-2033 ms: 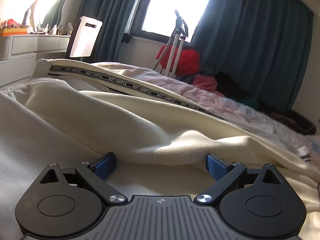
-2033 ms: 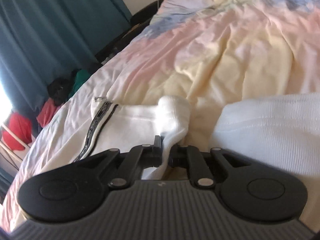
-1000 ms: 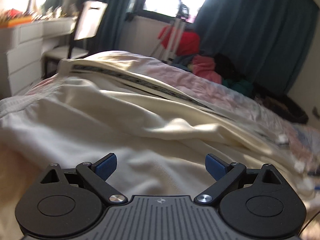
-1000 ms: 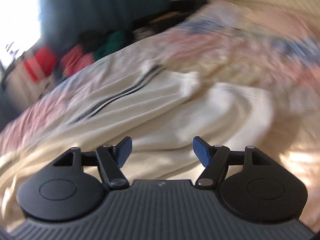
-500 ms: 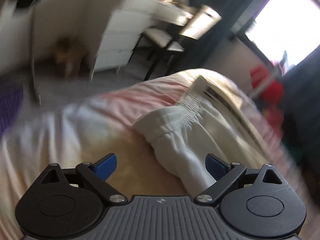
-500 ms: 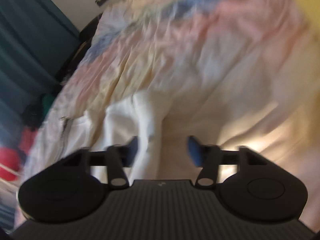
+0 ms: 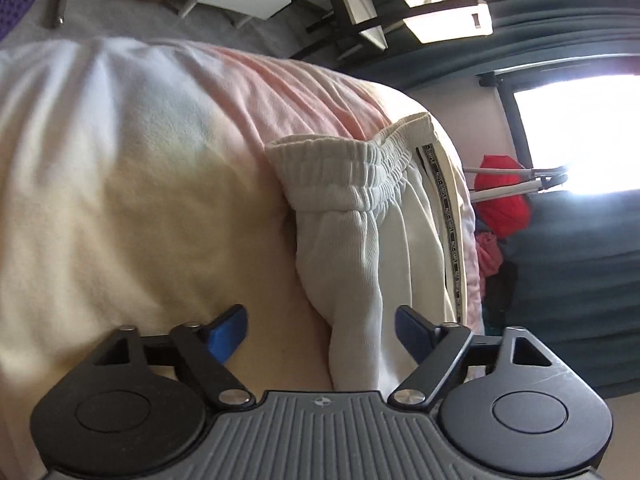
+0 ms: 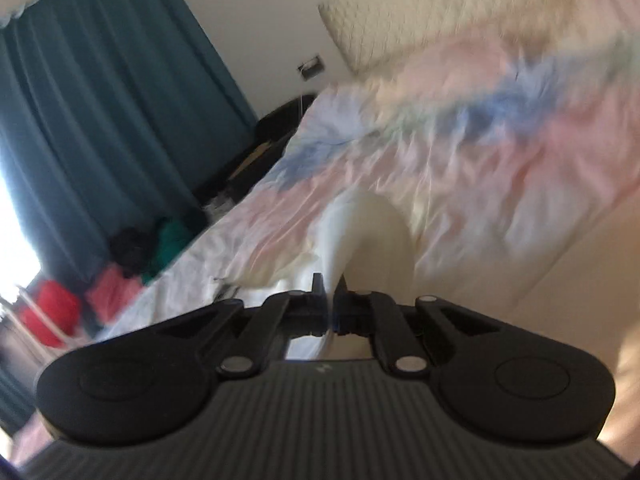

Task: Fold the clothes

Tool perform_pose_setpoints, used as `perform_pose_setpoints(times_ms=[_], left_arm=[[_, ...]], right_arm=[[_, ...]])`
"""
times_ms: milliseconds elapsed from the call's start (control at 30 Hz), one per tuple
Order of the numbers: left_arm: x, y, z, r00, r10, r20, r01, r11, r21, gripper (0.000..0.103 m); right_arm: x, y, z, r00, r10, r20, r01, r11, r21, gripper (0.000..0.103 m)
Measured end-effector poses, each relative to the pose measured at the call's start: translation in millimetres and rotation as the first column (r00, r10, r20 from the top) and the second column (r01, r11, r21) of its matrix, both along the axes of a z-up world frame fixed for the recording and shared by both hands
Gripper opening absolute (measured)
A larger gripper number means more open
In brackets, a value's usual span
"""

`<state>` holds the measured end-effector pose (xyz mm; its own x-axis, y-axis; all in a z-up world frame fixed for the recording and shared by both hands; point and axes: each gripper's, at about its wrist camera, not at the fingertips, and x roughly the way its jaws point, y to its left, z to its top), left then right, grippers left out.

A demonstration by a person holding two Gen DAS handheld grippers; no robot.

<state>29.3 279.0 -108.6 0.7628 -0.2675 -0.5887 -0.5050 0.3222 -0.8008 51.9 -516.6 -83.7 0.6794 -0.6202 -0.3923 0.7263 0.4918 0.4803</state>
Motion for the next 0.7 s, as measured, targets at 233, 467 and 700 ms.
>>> perform_pose_setpoints(times_ms=[233,467,700], left_arm=[[34,-7,-22,0.991,-0.132,0.027,0.135,0.98,-0.147,0.08],[50,-5,-21,0.99,-0.14,0.011,0.14,0.986,-0.09,0.022],[42,-4,10,0.987,-0.133,0.085,0.131,0.991,0.032,0.011]], right_arm=[[-9,-24,-37,0.992,-0.027,-0.126,0.054,0.976,0.209,0.006],[-8,-14,-16,0.994,-0.006,-0.11,0.023,0.988,0.155,0.006],[-8,-26,1,0.998,-0.01,-0.064,0.025,0.973,0.231,0.006]])
